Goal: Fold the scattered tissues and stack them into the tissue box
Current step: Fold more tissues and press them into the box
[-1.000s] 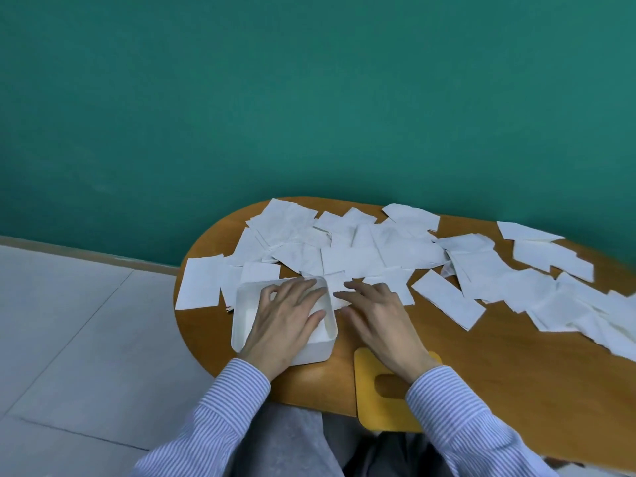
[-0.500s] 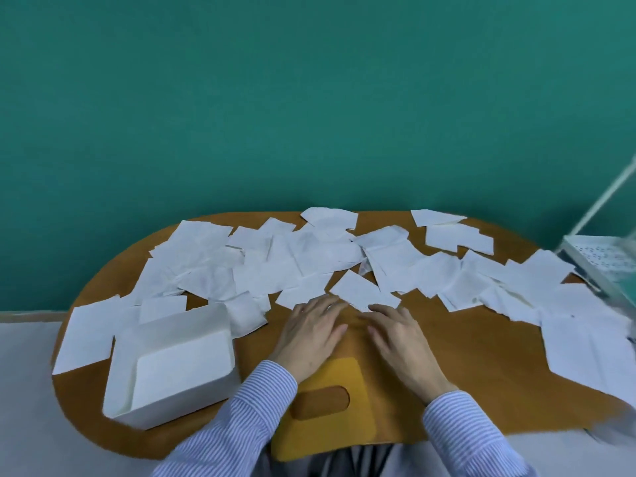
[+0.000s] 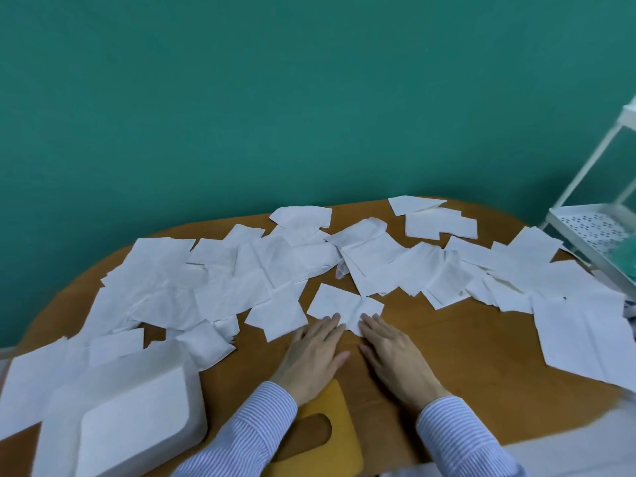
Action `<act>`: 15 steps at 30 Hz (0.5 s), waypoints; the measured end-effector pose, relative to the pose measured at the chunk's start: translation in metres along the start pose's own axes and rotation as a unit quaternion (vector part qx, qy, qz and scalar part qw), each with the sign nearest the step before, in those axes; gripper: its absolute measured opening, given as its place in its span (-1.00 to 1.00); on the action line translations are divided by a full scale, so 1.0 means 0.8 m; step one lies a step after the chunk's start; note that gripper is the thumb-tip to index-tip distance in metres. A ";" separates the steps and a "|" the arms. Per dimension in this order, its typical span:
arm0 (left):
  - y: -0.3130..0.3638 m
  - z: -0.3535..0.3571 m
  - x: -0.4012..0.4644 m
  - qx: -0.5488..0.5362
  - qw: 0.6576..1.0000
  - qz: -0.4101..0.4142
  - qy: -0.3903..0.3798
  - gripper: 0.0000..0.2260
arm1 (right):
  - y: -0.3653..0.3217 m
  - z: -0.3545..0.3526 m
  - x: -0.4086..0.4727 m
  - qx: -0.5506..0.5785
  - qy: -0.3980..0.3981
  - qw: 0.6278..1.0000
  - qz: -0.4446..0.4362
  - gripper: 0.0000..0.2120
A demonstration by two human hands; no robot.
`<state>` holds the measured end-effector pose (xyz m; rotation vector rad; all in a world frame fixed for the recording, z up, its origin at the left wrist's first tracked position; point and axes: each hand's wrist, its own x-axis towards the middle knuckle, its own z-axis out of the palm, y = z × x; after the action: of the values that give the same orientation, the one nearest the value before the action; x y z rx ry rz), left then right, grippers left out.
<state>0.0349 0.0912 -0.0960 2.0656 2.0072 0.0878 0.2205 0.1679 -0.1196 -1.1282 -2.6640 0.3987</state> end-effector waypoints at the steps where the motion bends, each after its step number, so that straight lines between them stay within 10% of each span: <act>1: 0.001 -0.003 -0.007 -0.006 1.000 0.009 0.005 -0.49 | 0.001 -0.001 -0.007 0.004 0.023 1.000 0.002 -0.68; 15: -0.019 -0.012 -0.037 -0.056 0.995 0.037 0.070 -0.66 | 0.001 -0.036 -0.020 0.039 0.085 0.996 0.000 -0.80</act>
<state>0.0166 0.0632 -0.0862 2.1142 1.9548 0.3606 0.2405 0.1618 -0.0945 -1.0888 -2.4791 0.3856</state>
